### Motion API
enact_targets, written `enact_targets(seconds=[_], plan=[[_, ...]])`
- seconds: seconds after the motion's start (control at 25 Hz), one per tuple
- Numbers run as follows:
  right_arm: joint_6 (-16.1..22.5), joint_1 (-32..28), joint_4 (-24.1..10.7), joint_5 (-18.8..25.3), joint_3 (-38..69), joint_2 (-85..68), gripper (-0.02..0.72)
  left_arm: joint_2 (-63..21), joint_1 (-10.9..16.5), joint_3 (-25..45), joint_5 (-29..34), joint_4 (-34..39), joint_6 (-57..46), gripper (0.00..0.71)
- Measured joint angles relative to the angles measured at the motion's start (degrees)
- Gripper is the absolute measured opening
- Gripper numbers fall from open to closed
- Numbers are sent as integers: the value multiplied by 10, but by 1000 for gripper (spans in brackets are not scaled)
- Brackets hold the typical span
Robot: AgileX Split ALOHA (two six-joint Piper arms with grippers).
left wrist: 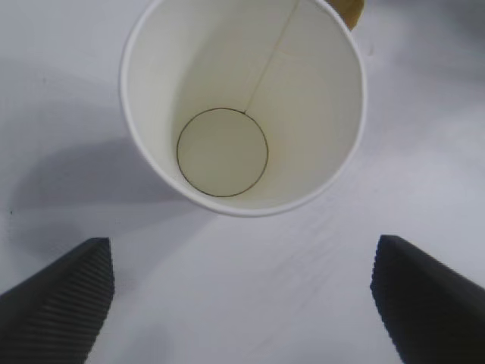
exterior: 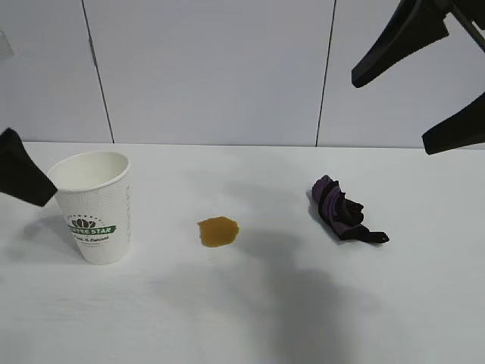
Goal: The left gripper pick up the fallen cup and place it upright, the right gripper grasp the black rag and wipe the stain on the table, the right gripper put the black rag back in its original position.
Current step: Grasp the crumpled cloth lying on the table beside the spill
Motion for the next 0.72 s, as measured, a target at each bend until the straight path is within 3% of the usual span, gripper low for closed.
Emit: enact_targets(seconds=[0.36, 0.72], plan=[[0, 0, 0, 0, 0, 0, 622, -141, 0, 1, 85, -7, -147, 665], [0, 0, -1, 0, 0, 0, 622, -335, 0, 1, 34, 64, -290, 665]])
